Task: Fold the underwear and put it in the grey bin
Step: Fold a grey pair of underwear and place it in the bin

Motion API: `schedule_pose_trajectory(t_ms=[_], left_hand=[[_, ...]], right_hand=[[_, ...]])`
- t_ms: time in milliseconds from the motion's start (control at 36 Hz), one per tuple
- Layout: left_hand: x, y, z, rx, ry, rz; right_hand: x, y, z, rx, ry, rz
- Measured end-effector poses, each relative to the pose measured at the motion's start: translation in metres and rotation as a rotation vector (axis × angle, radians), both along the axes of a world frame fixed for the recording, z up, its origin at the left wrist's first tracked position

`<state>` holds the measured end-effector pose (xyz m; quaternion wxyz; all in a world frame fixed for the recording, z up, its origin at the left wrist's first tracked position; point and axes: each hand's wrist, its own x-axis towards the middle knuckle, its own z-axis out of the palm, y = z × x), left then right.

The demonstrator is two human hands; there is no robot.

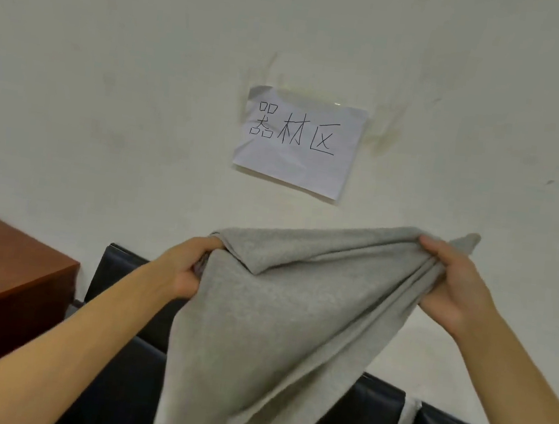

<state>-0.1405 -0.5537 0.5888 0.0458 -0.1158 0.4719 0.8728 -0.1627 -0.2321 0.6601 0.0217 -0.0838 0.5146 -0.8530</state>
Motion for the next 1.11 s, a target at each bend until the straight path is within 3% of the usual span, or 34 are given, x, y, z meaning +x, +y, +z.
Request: schedule_pose_trajectory(t_ms=[194,417,611,889,972,1111], left_hand=[[-0.003,-0.012,0.011,0.067,0.186,0.007],[-0.008,-0.008,0.023,-0.193,0.279,0.045],[-0.009,0.004,0.035,-0.192,0.366,0.104],[-0.002,0.021,0.036,-0.527,0.227,0.375],[0.009,0.026,0.037,-0.626,0.234,0.306],[0.031,0.028,0.040,-0.626,0.252,0.025]], right_hand=[[-0.008,0.042,-0.036,0.046,-0.213,-0.111],[-0.006,0.079,-0.061,0.290,-0.380,-0.207],[0.006,0.104,-0.074,0.345,-0.483,-0.158],[0.006,0.141,-0.092,0.347,-0.440,-0.193],[0.004,0.149,-0.094,0.308,-0.363,-0.229],[-0.001,0.154,-0.091,0.293,-0.261,-0.186]])
